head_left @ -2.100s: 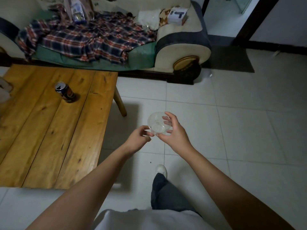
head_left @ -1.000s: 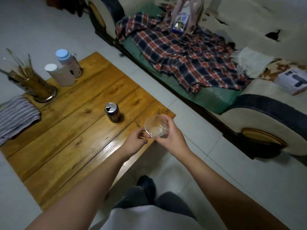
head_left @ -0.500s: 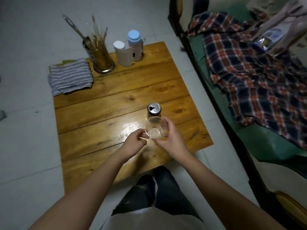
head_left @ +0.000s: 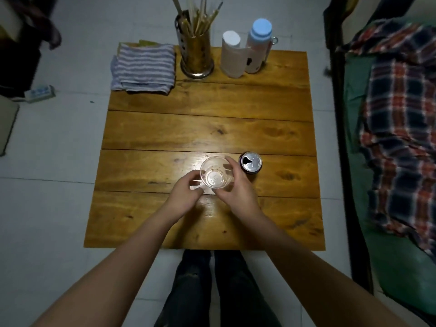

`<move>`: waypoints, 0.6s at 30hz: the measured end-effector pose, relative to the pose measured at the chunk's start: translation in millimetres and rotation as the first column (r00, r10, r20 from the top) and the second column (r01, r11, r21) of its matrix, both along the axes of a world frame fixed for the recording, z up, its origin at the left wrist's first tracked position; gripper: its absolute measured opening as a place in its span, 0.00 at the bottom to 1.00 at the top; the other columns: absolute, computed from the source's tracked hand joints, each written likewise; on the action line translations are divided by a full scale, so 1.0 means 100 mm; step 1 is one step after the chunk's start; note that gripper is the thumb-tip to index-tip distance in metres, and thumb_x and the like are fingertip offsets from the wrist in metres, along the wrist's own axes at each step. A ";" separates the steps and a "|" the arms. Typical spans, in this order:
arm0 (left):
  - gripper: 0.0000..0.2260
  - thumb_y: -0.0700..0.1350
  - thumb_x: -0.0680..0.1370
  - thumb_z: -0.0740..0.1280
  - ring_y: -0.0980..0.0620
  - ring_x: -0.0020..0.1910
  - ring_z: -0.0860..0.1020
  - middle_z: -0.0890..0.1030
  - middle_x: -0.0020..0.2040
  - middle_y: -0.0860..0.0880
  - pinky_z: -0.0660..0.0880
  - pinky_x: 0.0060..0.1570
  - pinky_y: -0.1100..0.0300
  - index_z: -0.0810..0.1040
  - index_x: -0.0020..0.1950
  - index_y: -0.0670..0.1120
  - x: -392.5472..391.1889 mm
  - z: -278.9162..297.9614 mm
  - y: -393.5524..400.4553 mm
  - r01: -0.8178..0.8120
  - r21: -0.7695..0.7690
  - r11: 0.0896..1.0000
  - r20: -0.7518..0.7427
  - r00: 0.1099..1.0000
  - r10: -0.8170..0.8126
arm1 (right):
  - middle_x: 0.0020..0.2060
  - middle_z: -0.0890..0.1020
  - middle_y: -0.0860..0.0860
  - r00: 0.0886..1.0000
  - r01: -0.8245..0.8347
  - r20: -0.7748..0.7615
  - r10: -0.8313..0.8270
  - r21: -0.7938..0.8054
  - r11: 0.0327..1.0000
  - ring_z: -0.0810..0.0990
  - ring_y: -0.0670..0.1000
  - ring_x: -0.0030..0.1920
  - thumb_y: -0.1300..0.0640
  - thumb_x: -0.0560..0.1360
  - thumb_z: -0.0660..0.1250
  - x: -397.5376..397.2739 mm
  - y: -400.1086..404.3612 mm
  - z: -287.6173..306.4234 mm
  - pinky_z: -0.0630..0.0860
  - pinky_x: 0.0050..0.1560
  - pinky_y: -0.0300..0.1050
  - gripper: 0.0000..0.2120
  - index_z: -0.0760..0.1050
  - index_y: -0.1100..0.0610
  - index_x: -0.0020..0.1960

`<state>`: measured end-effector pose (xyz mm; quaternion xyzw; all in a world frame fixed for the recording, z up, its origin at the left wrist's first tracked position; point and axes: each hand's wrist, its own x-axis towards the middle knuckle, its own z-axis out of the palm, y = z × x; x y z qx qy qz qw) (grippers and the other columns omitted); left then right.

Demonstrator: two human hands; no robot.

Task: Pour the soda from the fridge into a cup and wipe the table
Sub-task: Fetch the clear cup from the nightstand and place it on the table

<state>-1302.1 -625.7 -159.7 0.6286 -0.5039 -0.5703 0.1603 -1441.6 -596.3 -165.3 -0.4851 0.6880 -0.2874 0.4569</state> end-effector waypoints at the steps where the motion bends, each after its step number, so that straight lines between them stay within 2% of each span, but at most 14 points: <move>1: 0.18 0.29 0.72 0.63 0.53 0.50 0.75 0.78 0.51 0.49 0.71 0.49 0.65 0.75 0.58 0.44 -0.01 -0.08 -0.04 -0.015 0.003 1.000 0.003 1.000 0.015 | 0.62 0.74 0.52 1.000 -0.005 -0.006 0.005 0.000 1.000 0.73 0.48 0.61 0.63 0.66 0.73 0.00 -0.05 -0.06 0.69 0.60 0.38 0.38 0.60 0.53 0.71; 4: 0.18 0.29 0.73 0.62 0.55 0.48 0.75 0.78 0.50 0.50 0.71 0.46 0.68 0.75 0.57 0.46 -0.04 -0.28 -0.16 -0.053 0.004 0.999 -0.009 0.999 0.053 | 0.63 0.74 0.51 1.000 0.008 -0.001 -0.008 0.010 1.000 0.72 0.48 0.63 0.63 0.66 0.72 0.02 -0.20 -0.26 0.68 0.62 0.40 0.38 0.59 0.52 0.72; 6: 0.19 0.28 0.73 0.61 0.57 0.46 0.75 0.78 0.50 0.50 0.70 0.41 0.71 0.74 0.60 0.44 -0.05 -0.40 -0.23 -0.067 0.022 0.997 -0.005 0.998 0.067 | 0.64 0.73 0.51 1.000 0.010 0.005 -0.011 0.028 1.000 0.71 0.47 0.64 0.63 0.67 0.72 0.03 -0.28 -0.39 0.67 0.63 0.39 0.39 0.58 0.53 0.72; 9: 0.21 0.27 0.73 0.59 0.54 0.51 0.74 0.77 0.52 0.48 0.71 0.39 0.74 0.73 0.62 0.43 -0.03 -0.61 -0.32 -0.077 0.047 0.996 0.011 0.997 0.077 | 0.65 0.73 0.51 1.000 0.003 0.010 -0.003 0.051 0.999 0.71 0.48 0.65 0.62 0.68 0.72 0.06 -0.36 -0.60 0.67 0.62 0.37 0.38 0.58 0.54 0.72; 14: 0.23 0.25 0.71 0.59 0.49 0.55 0.74 0.77 0.53 0.46 0.70 0.55 0.58 0.73 0.63 0.43 0.02 -0.86 -0.40 -0.081 0.101 0.992 0.022 0.997 0.079 | 0.66 0.72 0.52 0.999 -0.038 -0.003 0.038 0.113 0.993 0.71 0.50 0.65 0.65 0.68 0.69 0.06 -0.43 -0.81 0.66 0.61 0.36 0.35 0.59 0.55 0.71; 18: 0.24 0.26 0.72 0.60 0.49 0.58 0.75 0.76 0.58 0.45 0.71 0.61 0.54 0.72 0.64 0.45 0.05 -0.96 -0.42 -0.054 0.125 0.991 0.036 0.998 0.050 | 0.66 0.71 0.52 0.998 -0.060 0.028 0.057 0.147 0.987 0.70 0.51 0.66 0.68 0.67 0.66 0.07 -0.43 -0.91 0.68 0.66 0.46 0.37 0.58 0.54 0.72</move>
